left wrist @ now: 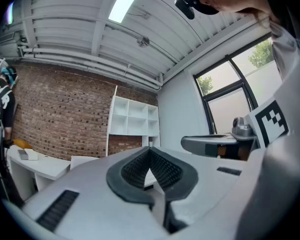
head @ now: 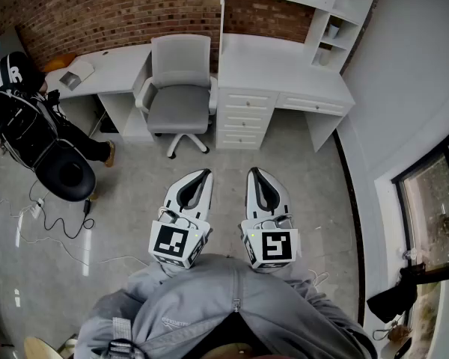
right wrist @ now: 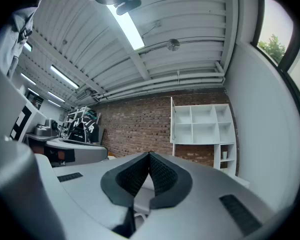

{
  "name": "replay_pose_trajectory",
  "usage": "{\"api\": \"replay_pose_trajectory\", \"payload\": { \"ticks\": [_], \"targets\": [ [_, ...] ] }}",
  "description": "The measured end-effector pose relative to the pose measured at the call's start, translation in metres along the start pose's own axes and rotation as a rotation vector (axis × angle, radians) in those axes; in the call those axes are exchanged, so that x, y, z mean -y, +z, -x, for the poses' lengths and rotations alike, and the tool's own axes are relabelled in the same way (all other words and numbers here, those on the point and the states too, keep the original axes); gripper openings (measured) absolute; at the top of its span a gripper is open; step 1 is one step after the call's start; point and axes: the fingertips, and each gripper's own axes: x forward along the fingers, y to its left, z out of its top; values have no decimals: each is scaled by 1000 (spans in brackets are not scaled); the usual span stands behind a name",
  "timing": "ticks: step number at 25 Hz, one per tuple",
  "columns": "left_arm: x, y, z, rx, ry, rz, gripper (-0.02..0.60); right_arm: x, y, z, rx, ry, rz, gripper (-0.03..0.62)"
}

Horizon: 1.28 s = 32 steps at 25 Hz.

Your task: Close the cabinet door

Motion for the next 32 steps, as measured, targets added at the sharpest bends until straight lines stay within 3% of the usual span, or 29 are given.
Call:
{"api": "replay_pose_trajectory", "payload": {
  "ticks": [8,14,21,32],
  "targets": [
    [4,7,-15,11,6,-11,6,18,3,-6,20,-6,0,26],
    [10,0,-19,0,37,-6,6,23,-2,-4,34,39,-27,26],
    [23,-14,-27,-24,50,7,6,34,-26,-1,-5,64,-69,26],
    [-11,-33,-78,-30,24,33,6,50,-49,-56,-18,67,-79,26]
  ]
}}
